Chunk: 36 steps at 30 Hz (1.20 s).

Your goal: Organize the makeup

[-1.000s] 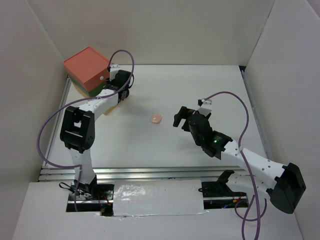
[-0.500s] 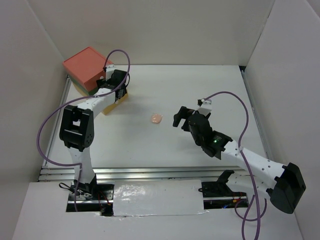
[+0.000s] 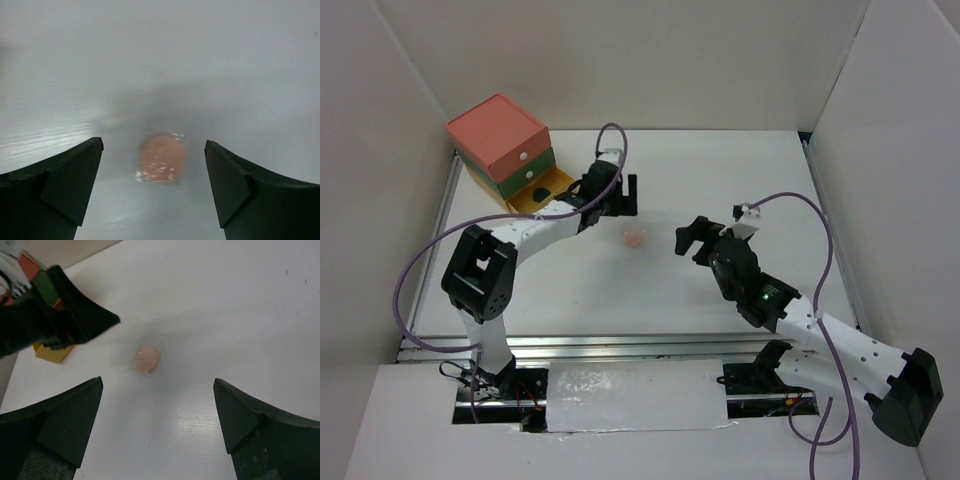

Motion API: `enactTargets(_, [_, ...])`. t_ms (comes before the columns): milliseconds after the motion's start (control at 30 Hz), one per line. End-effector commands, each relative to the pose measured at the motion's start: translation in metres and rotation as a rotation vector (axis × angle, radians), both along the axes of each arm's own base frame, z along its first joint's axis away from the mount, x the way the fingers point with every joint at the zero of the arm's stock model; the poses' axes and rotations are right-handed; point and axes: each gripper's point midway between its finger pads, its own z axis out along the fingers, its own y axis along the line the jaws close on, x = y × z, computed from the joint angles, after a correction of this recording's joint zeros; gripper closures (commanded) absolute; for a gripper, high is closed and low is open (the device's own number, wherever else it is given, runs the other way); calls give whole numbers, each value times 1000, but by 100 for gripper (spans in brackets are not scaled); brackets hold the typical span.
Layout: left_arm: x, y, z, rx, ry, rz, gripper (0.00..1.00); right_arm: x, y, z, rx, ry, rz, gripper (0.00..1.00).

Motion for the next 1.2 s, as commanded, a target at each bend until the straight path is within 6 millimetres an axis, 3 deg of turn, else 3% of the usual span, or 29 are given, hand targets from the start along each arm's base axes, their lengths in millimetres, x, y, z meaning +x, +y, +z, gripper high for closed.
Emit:
enactTargets(0, [-23,-61,-21,-95,55,-198,4,4,-5,22,73,-83,-38,0])
enactTargets(67, [-29,-75,-41,-65,94,-213,5,5,-4,20,60,-70,-41,0])
enactTargets(133, [-29,-74,-63,-24,127,-188,6,6,-3,21,55,-62,-42,0])
enactTargets(300, [-32,-64,-90,23,177,-134,20,5,-2,21,60,-69,-35,0])
enactTargets(433, [-39,-52,-100,44,194,-93,24,7,-1,20,54,-62,-35,0])
enactTargets(533, [-44,-45,-106,59,201,-84,51,7,0,18,50,-57,-32,0])
enactTargets(567, [-44,-43,-105,65,195,-75,65,8,-1,18,50,-57,-34,0])
enactTargets(800, [-36,-32,-60,84,77,-62,90,8,0,16,46,-53,-34,0])
enactTargets(867, [-32,-27,-49,114,50,-49,92,8,0,17,48,-56,-35,0])
enactTargets(933, [-25,-13,-24,158,0,4,92,8,-2,17,48,-57,-40,0])
enactTargets(1000, [-16,5,2,184,-40,59,92,8,-1,17,48,-58,-35,0])
enactTargets(1067, [-2,35,28,214,-82,143,93,8,-1,16,45,-55,-35,0])
enactTargets(1167, [14,86,50,314,-151,286,94,8,0,17,45,-56,-35,0])
